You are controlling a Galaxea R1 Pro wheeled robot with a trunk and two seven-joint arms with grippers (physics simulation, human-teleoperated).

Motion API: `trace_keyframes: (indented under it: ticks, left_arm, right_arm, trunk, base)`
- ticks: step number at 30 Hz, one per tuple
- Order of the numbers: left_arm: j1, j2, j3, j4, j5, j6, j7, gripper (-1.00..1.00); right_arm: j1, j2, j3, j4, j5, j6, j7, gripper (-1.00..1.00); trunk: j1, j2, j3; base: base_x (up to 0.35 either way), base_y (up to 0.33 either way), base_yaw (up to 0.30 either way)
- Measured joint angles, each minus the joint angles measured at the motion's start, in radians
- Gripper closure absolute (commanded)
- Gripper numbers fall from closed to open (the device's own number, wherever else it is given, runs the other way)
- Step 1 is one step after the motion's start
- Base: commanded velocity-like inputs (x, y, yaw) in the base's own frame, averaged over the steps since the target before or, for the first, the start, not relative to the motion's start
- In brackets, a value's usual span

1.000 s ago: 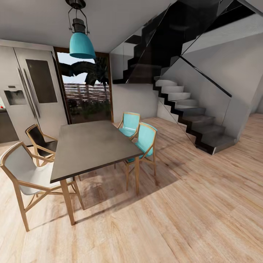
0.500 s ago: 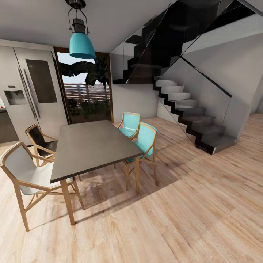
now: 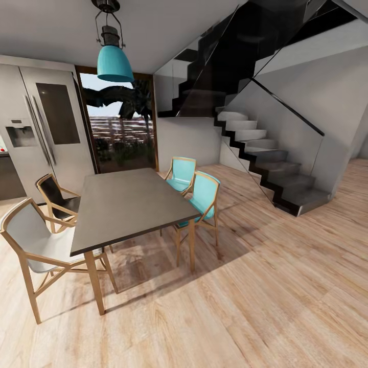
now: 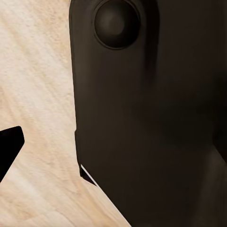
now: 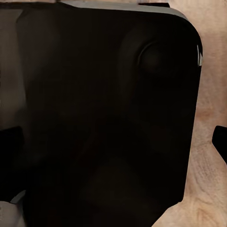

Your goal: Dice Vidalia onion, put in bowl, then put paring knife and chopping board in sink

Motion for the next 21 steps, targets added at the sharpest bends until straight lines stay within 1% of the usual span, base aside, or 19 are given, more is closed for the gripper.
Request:
trace_keyframes:
  ticks: [5, 8, 9, 11, 14, 15, 16, 17, 19, 21]
  left_arm:
    - [0.0, -0.006, 0.0, 0.001, 0.003, 0.0, -0.001, -1.0]
    - [0.0, -0.009, 0.003, -0.002, 0.004, 0.0, -0.001, -1.0]
    - [0.0, -0.01, 0.004, -0.005, 0.004, -0.006, -0.001, -1.0]
    - [0.0, -0.01, 0.005, -0.011, 0.004, -0.026, -0.001, -1.0]
    - [-0.001, -0.01, 0.004, -0.022, 0.003, -0.081, -0.001, -1.0]
    - [-0.001, -0.009, 0.004, -0.026, 0.003, -0.113, -0.001, -1.0]
    - [-0.001, -0.009, 0.005, -0.027, 0.003, -0.13, -0.001, -1.0]
    - [-0.001, -0.009, 0.005, -0.03, 0.003, -0.16, 0.0, -1.0]
    - [-0.001, -0.008, 0.006, -0.039, 0.003, -0.2, 0.001, -1.0]
    - [-0.001, -0.007, 0.007, -0.05, 0.003, -0.223, 0.001, -1.0]
  right_arm:
    - [0.0, -0.002, 0.001, -0.012, 0.001, -0.03, 0.0, -1.0]
    - [0.0, -0.002, 0.001, -0.013, 0.002, -0.062, 0.0, -1.0]
    - [0.0, -0.003, 0.001, -0.013, 0.002, -0.087, 0.0, -1.0]
    - [0.0, -0.003, 0.001, -0.013, 0.002, -0.098, 0.0, -1.0]
    - [0.001, -0.004, 0.0, -0.016, 0.002, -0.115, 0.0, -1.0]
    - [0.001, -0.004, 0.0, -0.021, 0.002, -0.128, 0.0, -1.0]
    - [0.001, -0.004, 0.0, -0.025, 0.002, -0.136, 0.0, -1.0]
    - [0.001, -0.004, 0.0, -0.033, 0.002, -0.153, -0.001, -1.0]
    - [0.001, -0.005, -0.001, -0.048, 0.002, -0.183, -0.001, -1.0]
    - [0.0, -0.005, -0.001, -0.06, 0.002, -0.202, -0.001, -1.0]
  trunk:
    - [0.0, 0.0, 0.0]
    - [0.0, 0.0, 0.0]
    - [0.0, 0.0, 0.0]
    - [0.0, 0.0, 0.0]
    - [0.0, 0.0, 0.0]
    - [0.0, 0.0, 0.0]
    - [0.0, 0.0, 0.0]
    - [0.0, 0.0, 0.0]
    - [0.0, 0.0, 0.0]
    - [0.0, 0.0, 0.0]
  base:
    - [0.0, 0.0, 0.0]
    - [0.0, 0.0, 0.0]
    - [0.0, 0.0, 0.0]
    - [0.0, 0.0, 0.0]
    - [0.0, 0.0, 0.0]
    - [0.0, 0.0, 0.0]
    - [0.0, 0.0, 0.0]
    - [0.0, 0.0, 0.0]
    - [0.0, 0.0, 0.0]
    - [0.0, 0.0, 0.0]
